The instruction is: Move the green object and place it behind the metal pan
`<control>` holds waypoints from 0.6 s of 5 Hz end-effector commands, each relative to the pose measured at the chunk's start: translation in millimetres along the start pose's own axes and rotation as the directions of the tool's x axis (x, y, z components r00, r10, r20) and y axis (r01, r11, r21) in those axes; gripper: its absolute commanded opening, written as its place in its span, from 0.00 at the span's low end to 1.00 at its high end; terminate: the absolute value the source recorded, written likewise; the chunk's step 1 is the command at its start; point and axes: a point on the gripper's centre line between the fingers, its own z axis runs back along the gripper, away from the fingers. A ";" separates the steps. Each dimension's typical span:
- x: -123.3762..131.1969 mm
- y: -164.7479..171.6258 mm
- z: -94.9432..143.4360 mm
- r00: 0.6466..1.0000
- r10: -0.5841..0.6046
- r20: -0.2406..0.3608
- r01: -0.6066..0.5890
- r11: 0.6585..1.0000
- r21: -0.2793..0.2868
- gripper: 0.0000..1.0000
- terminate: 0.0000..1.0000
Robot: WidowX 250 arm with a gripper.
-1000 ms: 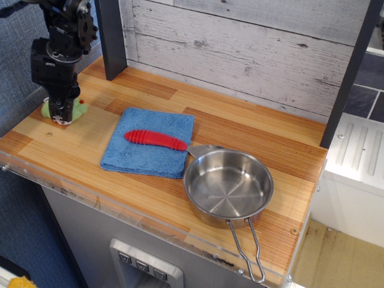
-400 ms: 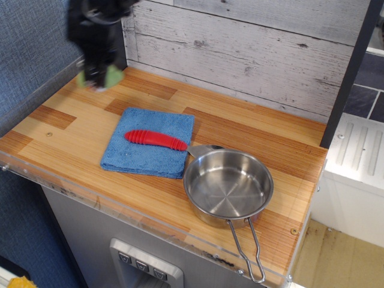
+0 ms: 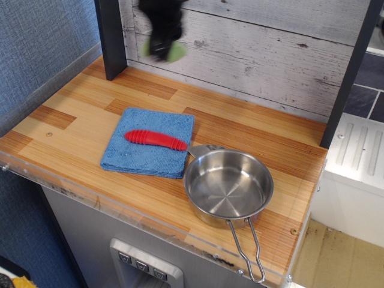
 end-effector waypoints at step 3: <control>-100.5 28.1 3.6 0.974 -0.215 -0.072 0.213 0.977 -0.026 0.00 0.00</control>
